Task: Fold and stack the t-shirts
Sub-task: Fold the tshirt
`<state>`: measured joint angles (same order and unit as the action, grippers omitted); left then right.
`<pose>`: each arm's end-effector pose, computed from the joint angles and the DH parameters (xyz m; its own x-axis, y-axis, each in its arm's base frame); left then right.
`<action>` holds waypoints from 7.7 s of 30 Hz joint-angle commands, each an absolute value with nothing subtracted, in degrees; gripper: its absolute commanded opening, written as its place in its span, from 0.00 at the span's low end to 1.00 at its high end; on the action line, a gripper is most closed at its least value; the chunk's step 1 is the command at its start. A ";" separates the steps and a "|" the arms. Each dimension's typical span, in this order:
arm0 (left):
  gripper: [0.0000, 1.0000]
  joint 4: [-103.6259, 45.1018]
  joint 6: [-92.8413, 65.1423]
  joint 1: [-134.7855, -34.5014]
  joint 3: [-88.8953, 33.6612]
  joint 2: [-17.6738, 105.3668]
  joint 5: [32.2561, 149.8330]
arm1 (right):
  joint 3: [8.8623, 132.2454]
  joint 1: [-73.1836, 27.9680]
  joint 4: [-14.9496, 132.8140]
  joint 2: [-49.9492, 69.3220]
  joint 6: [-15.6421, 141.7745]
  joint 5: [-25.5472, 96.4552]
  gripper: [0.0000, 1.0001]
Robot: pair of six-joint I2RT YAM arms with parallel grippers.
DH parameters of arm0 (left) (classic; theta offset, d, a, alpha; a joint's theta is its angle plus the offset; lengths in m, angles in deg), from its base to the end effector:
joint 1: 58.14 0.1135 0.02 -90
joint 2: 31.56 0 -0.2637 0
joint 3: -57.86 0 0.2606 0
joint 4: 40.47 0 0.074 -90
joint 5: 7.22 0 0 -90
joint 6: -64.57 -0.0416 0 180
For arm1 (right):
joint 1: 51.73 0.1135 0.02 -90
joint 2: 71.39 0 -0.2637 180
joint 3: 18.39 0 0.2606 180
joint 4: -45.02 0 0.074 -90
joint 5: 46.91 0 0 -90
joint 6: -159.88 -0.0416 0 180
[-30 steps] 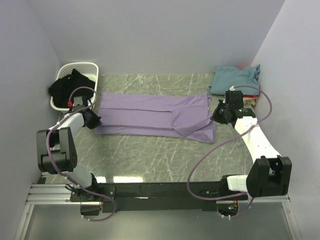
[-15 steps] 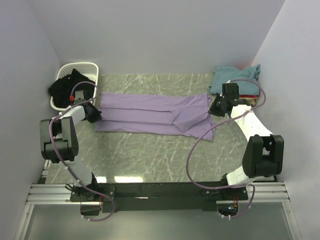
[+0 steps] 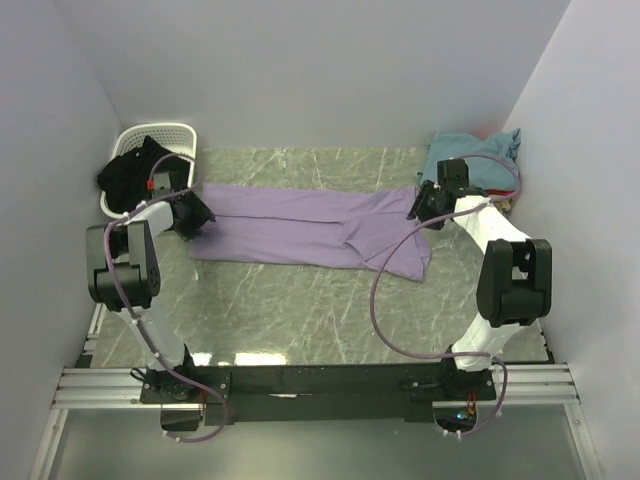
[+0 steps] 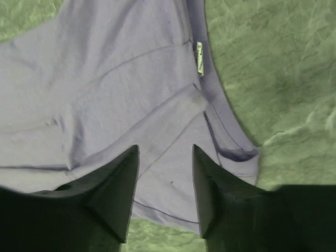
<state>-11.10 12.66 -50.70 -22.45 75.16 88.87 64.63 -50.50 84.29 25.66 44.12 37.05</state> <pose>0.3914 0.0467 0.1547 -0.6024 -0.6973 -0.3885 -0.5606 0.7160 -0.4160 0.3740 0.0124 0.2195 -0.7585 0.4160 -0.5016 0.2725 0.9017 0.3357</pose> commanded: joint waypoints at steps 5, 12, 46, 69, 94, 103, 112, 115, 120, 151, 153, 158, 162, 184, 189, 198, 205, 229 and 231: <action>1.00 -14.85 8.50 -54.62 -20.49 70.67 85.17 | 64.71 -50.59 79.95 21.07 44.66 31.15 0.58; 1.00 -13.09 8.23 -59.99 -20.14 65.83 82.96 | 56.28 -47.35 77.33 16.68 40.18 23.15 0.57; 0.99 -14.06 7.97 -63.68 -15.74 61.34 83.49 | 48.53 -37.94 67.83 25.20 32.61 25.34 0.53; 0.99 -13.10 7.53 -63.77 -17.50 63.54 83.14 | 53.19 -37.41 67.74 26.70 35.25 26.48 0.00; 0.99 -13.36 7.18 -64.21 -17.41 64.51 83.75 | 49.68 -37.15 69.94 23.00 35.34 29.65 0.55; 0.99 -13.10 6.92 -64.30 -17.50 64.85 83.57 | 48.97 -37.23 67.92 24.93 34.99 29.65 0.54; 0.99 -13.10 6.91 -64.30 -17.59 65.21 83.48 | 49.41 -37.15 66.42 27.30 34.90 29.65 0.52; 0.99 -13.10 6.74 -64.30 -17.59 65.30 83.14 | 49.59 -37.06 66.16 27.92 34.99 29.65 0.52; 0.99 -12.92 6.74 -64.30 -17.68 65.56 83.22 | 49.24 -36.97 65.72 28.54 34.73 29.82 0.52; 1.00 -12.83 6.56 -64.38 -18.29 66.70 84.10 | 59.07 -36.53 70.47 28.36 37.89 30.61 0.04; 0.99 -13.01 6.56 -64.38 -18.11 66.70 84.28 | 60.39 -36.53 70.82 29.24 38.06 30.88 0.05; 0.99 -13.01 6.56 -64.47 -18.55 67.23 84.72 | 66.36 -36.62 72.31 33.89 38.76 32.63 0.07; 1.00 -12.92 6.56 -64.56 -18.38 67.41 84.80 | 71.72 -36.53 73.98 38.28 39.21 33.25 0.10; 0.99 -18.45 7.18 -66.93 -23.37 68.45 90.34 | 70.69 -40.48 75.13 34.60 42.37 40.29 0.63; 1.00 -20.21 6.04 -67.37 -28.22 74.08 91.22 | 67.70 -41.19 75.13 36.18 41.76 36.86 0.63; 0.99 -21.36 4.19 -67.46 -31.03 80.85 91.14 | 63.21 -42.07 73.63 36.71 40.35 32.64 0.62; 0.99 -13.54 4.01 -67.72 -32.09 83.40 88.32 | 68.19 -42.33 79.14 40.75 37.81 31.23 0.67; 0.99 -13.98 17.63 -80.99 -1.16 62.76 88.67 | 111.51 -42.07 100.87 64.99 40.09 29.30 1.00; 0.99 -13.01 18.43 -82.83 -0.27 61.52 89.72 | 116.45 -41.89 103.50 67.46 41.14 26.94 1.00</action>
